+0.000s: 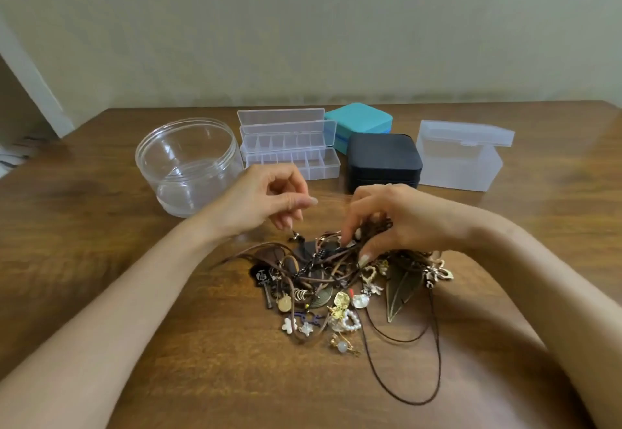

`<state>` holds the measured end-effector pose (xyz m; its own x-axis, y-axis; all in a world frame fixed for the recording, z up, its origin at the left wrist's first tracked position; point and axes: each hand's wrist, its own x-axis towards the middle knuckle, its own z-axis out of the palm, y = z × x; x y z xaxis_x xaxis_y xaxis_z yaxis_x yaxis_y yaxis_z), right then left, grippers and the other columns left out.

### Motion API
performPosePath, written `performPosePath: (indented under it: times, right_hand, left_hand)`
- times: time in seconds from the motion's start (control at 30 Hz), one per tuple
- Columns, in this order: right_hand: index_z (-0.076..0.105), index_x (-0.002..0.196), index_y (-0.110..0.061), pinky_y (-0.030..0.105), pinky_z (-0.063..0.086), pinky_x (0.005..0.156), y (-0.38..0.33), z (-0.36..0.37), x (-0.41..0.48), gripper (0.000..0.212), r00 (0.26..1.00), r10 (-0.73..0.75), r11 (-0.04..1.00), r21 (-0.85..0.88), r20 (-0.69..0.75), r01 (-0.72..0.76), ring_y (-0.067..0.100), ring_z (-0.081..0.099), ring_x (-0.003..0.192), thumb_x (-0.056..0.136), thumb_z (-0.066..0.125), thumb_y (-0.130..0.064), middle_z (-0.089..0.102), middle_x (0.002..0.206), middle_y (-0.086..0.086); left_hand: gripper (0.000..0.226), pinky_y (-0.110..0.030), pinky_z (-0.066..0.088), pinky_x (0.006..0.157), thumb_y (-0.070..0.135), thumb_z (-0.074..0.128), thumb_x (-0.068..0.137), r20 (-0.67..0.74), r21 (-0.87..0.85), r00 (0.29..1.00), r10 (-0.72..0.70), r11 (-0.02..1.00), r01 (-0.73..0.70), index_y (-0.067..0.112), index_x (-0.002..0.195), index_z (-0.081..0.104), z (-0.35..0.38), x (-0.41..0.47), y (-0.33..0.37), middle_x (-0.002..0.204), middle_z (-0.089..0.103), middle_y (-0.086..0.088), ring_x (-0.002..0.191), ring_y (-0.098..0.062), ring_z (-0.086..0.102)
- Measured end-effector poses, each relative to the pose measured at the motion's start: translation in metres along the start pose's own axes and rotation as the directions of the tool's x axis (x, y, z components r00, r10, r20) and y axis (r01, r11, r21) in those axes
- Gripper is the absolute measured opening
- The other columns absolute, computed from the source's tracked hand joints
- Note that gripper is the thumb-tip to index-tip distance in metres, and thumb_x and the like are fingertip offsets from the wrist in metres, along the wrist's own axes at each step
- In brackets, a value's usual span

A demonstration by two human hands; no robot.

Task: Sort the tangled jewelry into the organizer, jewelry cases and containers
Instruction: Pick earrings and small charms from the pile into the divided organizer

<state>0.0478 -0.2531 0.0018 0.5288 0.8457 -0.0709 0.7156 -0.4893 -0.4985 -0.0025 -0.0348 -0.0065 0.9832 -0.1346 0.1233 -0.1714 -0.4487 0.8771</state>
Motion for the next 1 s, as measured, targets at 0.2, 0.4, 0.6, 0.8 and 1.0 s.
performPosePath:
  times: [0.2, 0.4, 0.6, 0.8, 1.0]
  right_hand:
    - [0.066, 0.096, -0.037, 0.026, 0.044, 0.085, -0.001, -0.006, -0.006, 0.026, 0.996, -0.057, 0.998, 0.011, -0.075, 0.058, 0.002, 0.049, 0.101, 0.074, 0.078, -0.029, 0.054, 0.104, -0.012]
    - [0.07, 0.089, -0.021, 0.041, 0.047, 0.074, -0.024, -0.007, -0.012, 0.016, 0.977, -0.21, 0.948, 0.238, -0.026, 0.21, 0.018, 0.061, 0.08, 0.075, 0.076, -0.019, 0.066, 0.086, -0.002]
    - [0.071, 0.092, -0.021, 0.038, 0.049, 0.072, -0.022, -0.003, -0.013, 0.021, 0.97, -0.16, 0.977, 0.171, 0.182, 0.129, 0.018, 0.058, 0.079, 0.073, 0.079, -0.023, 0.063, 0.086, 0.001]
    - [0.071, 0.083, -0.021, 0.035, 0.048, 0.068, -0.02, 0.01, -0.006, 0.011, 0.969, -0.153, 0.985, 0.113, 0.191, 0.133, 0.016, 0.055, 0.075, 0.074, 0.078, -0.022, 0.061, 0.083, -0.002]
    - [0.069, 0.076, -0.008, 0.026, 0.052, 0.068, -0.019, -0.011, -0.015, 0.012, 0.985, -0.138, 0.884, 0.435, -0.106, 0.17, 0.013, 0.064, 0.072, 0.069, 0.076, -0.016, 0.067, 0.079, 0.002]
  left_hand:
    - [0.004, -0.02, 0.055, 0.057, 0.012, 0.068, 0.079, -0.139, 0.089, 0.99, -0.023, 0.995, 0.036, 0.013, 0.081, 0.064, 0.004, 0.009, -0.024, 0.067, 0.064, -0.002, 0.059, -0.008, 0.063]
    - [0.004, -0.017, 0.046, 0.065, 0.018, 0.068, 0.082, -0.22, 0.274, 0.975, 0.033, 0.961, 0.03, 0.017, 0.079, 0.065, 0.006, 0.015, -0.039, 0.071, 0.065, 0.007, 0.066, -0.003, 0.059]
    - [0.005, -0.021, 0.041, 0.063, 0.023, 0.069, 0.082, -0.236, 0.327, 0.971, 0.035, 0.944, 0.046, 0.021, 0.085, 0.066, 0.003, 0.018, -0.043, 0.075, 0.058, 0.011, 0.058, -0.005, 0.044]
    - [0.02, -0.019, 0.043, 0.063, 0.03, 0.065, 0.085, -0.323, 0.496, 0.926, 0.197, 0.868, -0.011, 0.018, 0.1, 0.06, 0.002, 0.009, -0.022, 0.086, 0.055, 0.008, 0.064, -0.001, 0.046]
    - [0.015, -0.013, 0.041, 0.06, 0.031, 0.063, 0.083, -0.201, 0.397, 0.973, 0.118, 0.917, -0.029, 0.018, 0.082, 0.057, -0.011, -0.005, 0.011, 0.072, 0.055, 0.009, 0.061, 0.002, 0.05]
